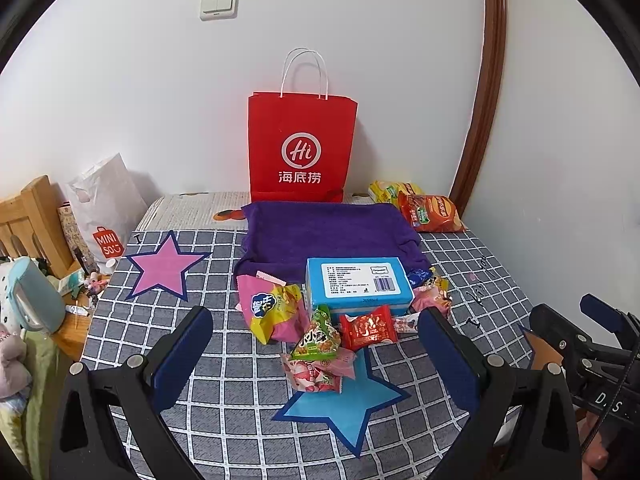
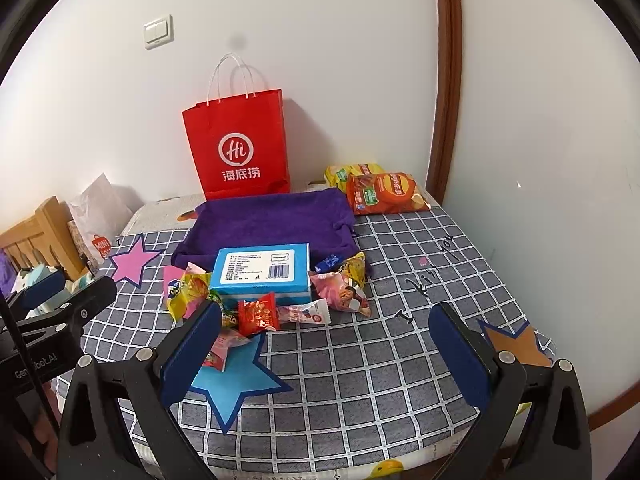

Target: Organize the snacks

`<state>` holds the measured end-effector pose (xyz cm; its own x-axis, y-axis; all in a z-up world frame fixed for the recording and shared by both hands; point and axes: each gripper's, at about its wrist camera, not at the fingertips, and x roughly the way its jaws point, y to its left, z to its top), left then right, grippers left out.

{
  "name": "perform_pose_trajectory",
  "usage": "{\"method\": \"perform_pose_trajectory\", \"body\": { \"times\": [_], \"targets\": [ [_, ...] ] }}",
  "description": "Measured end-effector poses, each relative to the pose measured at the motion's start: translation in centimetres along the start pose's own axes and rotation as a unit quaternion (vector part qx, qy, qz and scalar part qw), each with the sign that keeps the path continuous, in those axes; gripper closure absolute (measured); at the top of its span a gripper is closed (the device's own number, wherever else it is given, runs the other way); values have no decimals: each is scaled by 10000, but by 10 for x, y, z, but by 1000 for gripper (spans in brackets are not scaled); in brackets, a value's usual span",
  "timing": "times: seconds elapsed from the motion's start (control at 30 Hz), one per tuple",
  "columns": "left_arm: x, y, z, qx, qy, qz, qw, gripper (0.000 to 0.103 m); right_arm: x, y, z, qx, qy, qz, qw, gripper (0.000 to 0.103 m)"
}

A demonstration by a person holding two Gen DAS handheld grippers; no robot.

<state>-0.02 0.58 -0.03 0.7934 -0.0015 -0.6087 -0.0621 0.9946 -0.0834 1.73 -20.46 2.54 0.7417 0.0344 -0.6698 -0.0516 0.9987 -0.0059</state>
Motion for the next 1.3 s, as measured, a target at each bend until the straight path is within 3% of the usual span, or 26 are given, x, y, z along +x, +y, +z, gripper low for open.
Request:
{"method": "perform_pose_trajectory", "body": {
  "times": [1.3],
  "targets": [
    [-2, -7, 2, 32, -41, -32, 10000, 0, -7, 2, -4, 6, -126, 58, 9999, 1]
  ]
}}
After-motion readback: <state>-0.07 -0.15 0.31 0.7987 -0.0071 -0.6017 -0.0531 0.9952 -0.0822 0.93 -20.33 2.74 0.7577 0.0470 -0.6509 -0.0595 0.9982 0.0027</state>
